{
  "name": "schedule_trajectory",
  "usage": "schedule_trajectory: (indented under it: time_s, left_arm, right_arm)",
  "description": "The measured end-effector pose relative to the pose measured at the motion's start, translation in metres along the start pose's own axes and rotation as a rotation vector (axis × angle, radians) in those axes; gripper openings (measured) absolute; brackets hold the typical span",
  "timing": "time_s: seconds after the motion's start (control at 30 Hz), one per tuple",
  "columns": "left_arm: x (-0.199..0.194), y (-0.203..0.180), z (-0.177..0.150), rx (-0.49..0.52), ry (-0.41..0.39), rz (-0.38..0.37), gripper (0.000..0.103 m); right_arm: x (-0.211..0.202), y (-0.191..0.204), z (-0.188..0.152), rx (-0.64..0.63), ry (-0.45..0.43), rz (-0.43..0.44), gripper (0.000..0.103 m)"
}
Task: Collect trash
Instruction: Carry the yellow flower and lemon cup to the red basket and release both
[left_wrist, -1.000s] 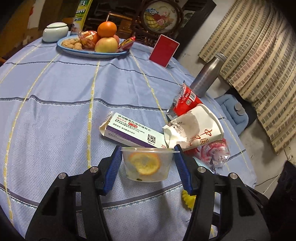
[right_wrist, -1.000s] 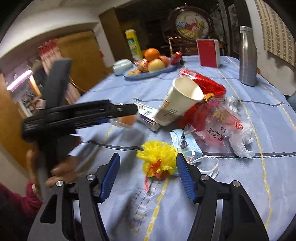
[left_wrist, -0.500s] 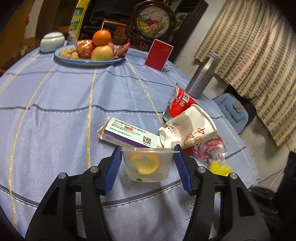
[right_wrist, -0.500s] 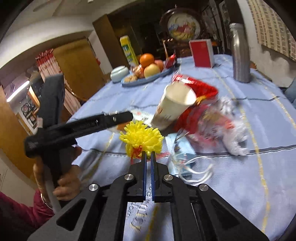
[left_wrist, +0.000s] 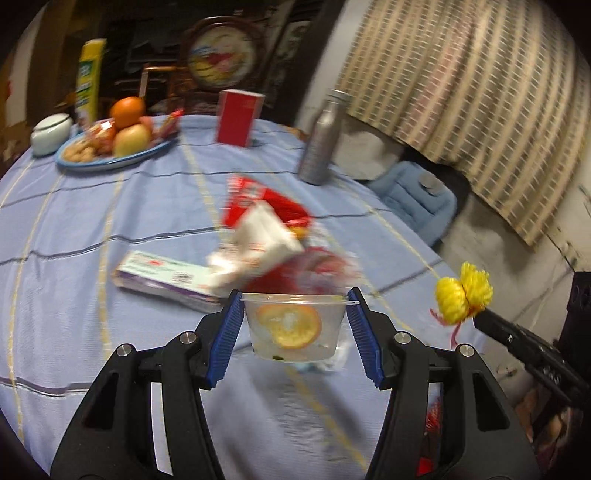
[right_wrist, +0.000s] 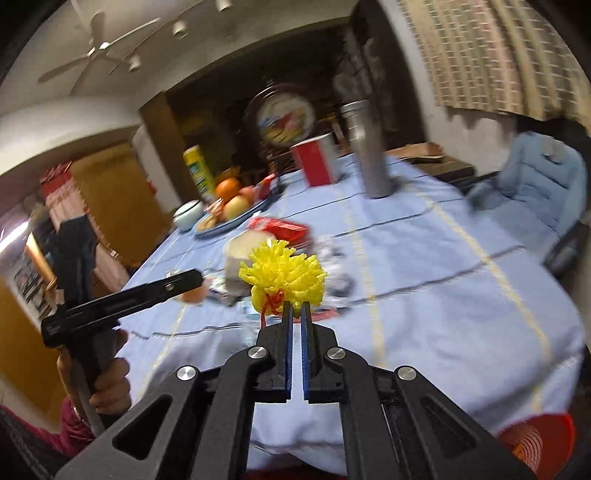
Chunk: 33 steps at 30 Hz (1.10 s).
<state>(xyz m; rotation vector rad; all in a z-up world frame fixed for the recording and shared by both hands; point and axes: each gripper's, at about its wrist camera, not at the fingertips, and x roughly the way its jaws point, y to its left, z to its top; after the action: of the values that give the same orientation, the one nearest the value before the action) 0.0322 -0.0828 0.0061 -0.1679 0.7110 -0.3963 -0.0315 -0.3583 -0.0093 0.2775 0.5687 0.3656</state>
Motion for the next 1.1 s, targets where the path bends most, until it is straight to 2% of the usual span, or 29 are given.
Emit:
schedule_trajectory:
  time_s: [0.2,0.33,0.5,0.57,0.63,0.67,0.7,0.87,1.03,1.07,1.1]
  left_arm:
    - [0.016,-0.063,-0.006,0.104,0.054,-0.118,0.057]
    - [0.028,-0.112,-0.016,0.184,0.098,-0.195,0.057]
    - [0.044,-0.166,-0.029,0.285,0.159,-0.271,0.057]
    - [0.055,-0.191,-0.037,0.334,0.194,-0.297,0.057]
    - [0.065,-0.214,-0.046,0.380,0.228,-0.317,0.057]
    - [0.069,-0.223,-0.050,0.396,0.242,-0.325,0.057]
    - [0.074,-0.233,-0.055,0.418,0.260,-0.335,0.057]
    - [0.098,-0.285,-0.081,0.534,0.331,-0.378,0.057]
    - [0.129,-0.334,-0.104,0.622,0.409,-0.406,0.057]
    - [0.133,-0.342,-0.107,0.635,0.420,-0.409,0.058]
    - [0.139,-0.352,-0.110,0.653,0.429,-0.412,0.065]
  right_arm:
    - [-0.059,-0.054,-0.022,0.082,-0.076,-0.142,0.005]
    - [-0.089,-0.094,-0.046,0.150,-0.092,-0.247,0.006]
    - [-0.110,-0.153,-0.091,0.267,-0.057,-0.406,0.007]
    - [-0.109,-0.178,-0.112,0.298,-0.013,-0.525,0.008]
    - [-0.101,-0.197,-0.127,0.325,0.052,-0.583,0.020]
    - [-0.100,-0.207,-0.134,0.348,0.067,-0.601,0.047]
    - [-0.102,-0.212,-0.138,0.366,0.058,-0.606,0.056]
    - [-0.129,-0.233,-0.140,0.417,-0.054,-0.609,0.059]
    - [-0.151,-0.255,-0.146,0.474,-0.117,-0.626,0.064]
    - [-0.154,-0.259,-0.149,0.488,-0.122,-0.626,0.064]
    - [-0.157,-0.263,-0.153,0.502,-0.124,-0.624,0.064]
